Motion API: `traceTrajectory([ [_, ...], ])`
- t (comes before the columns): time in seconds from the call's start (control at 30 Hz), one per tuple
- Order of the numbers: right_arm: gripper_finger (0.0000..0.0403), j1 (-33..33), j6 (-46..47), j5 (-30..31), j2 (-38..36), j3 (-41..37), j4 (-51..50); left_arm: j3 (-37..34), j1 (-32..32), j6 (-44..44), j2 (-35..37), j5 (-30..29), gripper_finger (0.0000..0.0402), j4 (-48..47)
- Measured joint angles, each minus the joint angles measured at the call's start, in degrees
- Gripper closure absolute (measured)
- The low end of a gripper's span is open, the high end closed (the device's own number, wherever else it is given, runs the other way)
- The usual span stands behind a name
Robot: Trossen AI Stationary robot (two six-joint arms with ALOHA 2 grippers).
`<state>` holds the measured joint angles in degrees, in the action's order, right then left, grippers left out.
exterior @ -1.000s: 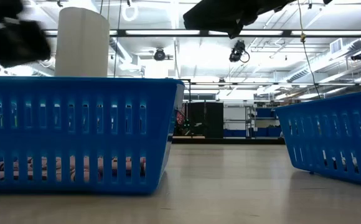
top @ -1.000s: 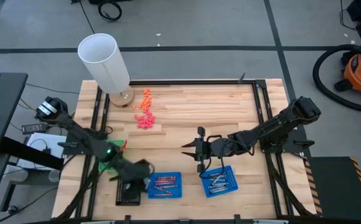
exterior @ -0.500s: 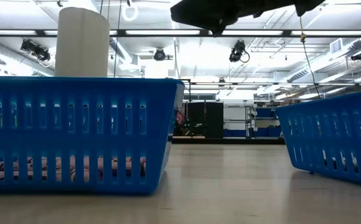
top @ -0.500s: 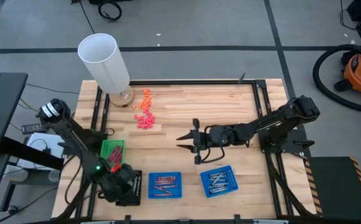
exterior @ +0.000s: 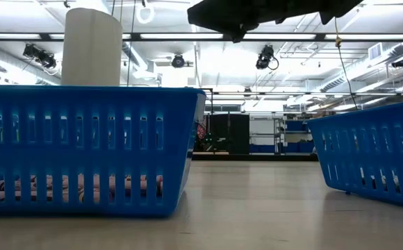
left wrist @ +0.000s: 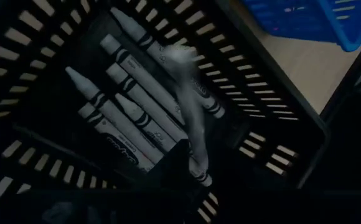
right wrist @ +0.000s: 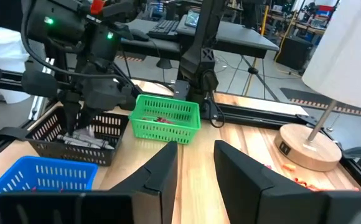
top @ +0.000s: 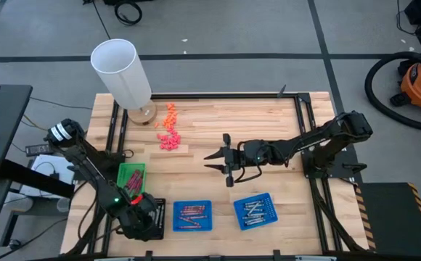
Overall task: Sort crayons
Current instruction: Put the white crayon into the black basket, then return to Home Position
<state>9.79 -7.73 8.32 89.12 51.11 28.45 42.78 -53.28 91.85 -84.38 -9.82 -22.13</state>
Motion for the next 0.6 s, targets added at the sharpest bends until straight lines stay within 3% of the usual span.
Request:
traceTrajectory([
  [0.27, 0.0288, 0.28, 0.02, -0.08, -0.30, 0.00, -2.24, 0.00, 0.36, -4.16, 1.00, 1.99, 0.0252, -4.30],
  [0.37, 0.0288, 1.27, 0.21, 5.13, -2.76, 0.00, -8.59, 0.01, 1.37, -9.23, 3.65, 1.56, 0.0231, -4.48],
  [0.6, 0.0288, 4.23, 2.97, 12.66, -14.67, -0.97, -22.48, 0.85, 4.05, -29.44, 13.16, -8.88, 0.0226, -4.93],
])
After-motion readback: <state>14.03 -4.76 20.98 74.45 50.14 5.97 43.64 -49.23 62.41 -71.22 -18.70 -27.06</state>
